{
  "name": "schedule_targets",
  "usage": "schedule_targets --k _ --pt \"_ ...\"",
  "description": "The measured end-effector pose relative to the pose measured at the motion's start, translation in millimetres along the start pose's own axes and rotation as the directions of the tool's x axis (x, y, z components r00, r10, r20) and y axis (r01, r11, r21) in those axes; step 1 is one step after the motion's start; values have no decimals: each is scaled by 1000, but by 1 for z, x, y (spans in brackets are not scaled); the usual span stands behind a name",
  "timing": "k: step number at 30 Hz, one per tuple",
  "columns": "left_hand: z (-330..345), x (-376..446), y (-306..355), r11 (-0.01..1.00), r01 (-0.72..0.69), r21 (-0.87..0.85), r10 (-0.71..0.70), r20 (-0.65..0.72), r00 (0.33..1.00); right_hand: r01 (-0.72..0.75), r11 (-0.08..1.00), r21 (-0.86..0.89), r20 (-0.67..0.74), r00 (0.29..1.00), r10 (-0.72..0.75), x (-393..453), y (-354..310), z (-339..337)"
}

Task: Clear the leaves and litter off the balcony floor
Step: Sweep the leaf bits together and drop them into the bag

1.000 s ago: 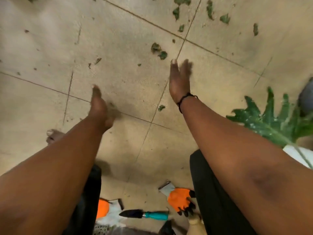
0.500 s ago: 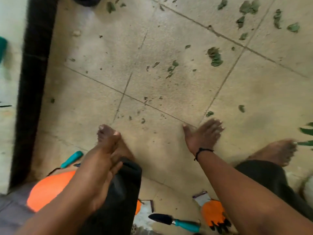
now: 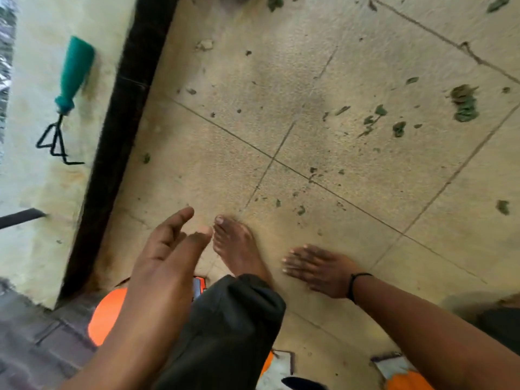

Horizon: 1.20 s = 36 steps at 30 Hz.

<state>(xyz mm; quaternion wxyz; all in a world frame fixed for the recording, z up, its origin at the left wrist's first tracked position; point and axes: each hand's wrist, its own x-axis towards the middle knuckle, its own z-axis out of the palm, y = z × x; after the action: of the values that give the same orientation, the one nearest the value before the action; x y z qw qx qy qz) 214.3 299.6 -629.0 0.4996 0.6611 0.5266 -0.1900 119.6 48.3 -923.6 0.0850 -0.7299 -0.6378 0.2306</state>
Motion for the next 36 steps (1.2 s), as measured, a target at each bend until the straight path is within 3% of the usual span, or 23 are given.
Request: schedule_targets --k 3,6,7,9,11,12,13,16,19,21,22,24,26,27,28,29,31,34,36 --pt "-5 30 -36 989 15 150 -18 16 1000 8 999 -49 -2 1000 -8 20 42 -2" --pt "-22 32 -52 960 -19 280 20 0 1000 -282 959 7 -73 957 282 57 92 -36" --pt "-23 31 -47 945 -18 326 21 -6 1000 -394 919 -10 -141 911 389 66 105 -43" --pt "-31 35 -48 914 -78 399 76 21 997 -623 782 -15 -142 776 615 83 128 -63" --pt "-40 40 -46 878 -158 451 157 40 987 -746 663 67 -129 652 747 106 133 -83" --pt "-45 43 -47 861 -182 475 186 39 982 -745 663 76 -135 651 747 120 126 -88" --pt "-50 46 -49 848 -199 491 214 26 976 -696 716 50 -133 706 695 136 114 -89" --pt "-58 50 -56 846 -214 489 249 -8 968 -310 947 -85 -107 948 301 170 67 -68" --pt "-64 51 -62 863 -203 464 236 -14 972 -114 990 -84 -63 992 109 167 63 -51" --pt "-70 54 -64 882 -176 437 205 -18 979 -137 986 -98 -48 990 132 160 84 -58" --pt "-75 55 -66 883 -163 439 193 -23 981 -224 971 -84 -59 974 220 156 96 -65" --pt "-87 63 -71 839 -138 527 189 -43 981 -513 858 -13 -114 853 509 153 117 -82" --pt "-100 89 -75 709 -132 692 227 -46 973 -778 624 80 -93 617 781 153 128 -100" --pt "-105 109 -75 637 -139 758 267 -48 963 -847 517 125 -62 513 856 156 128 -108" --pt "-112 134 -73 568 -136 811 309 -57 949 -870 467 155 -48 466 884 164 125 -116" --pt "-118 161 -67 501 -112 858 324 -66 944 -859 485 167 -54 483 874 173 120 -123" --pt "-134 212 -55 458 -1 889 268 -137 954 -746 652 137 -93 646 758 200 102 -134" --pt "-156 257 -50 565 118 817 134 -232 963 -514 855 69 -101 849 518 245 62 -151" --pt "-158 268 -55 637 144 757 46 -223 974 -446 890 96 14 895 447 271 40 -161"
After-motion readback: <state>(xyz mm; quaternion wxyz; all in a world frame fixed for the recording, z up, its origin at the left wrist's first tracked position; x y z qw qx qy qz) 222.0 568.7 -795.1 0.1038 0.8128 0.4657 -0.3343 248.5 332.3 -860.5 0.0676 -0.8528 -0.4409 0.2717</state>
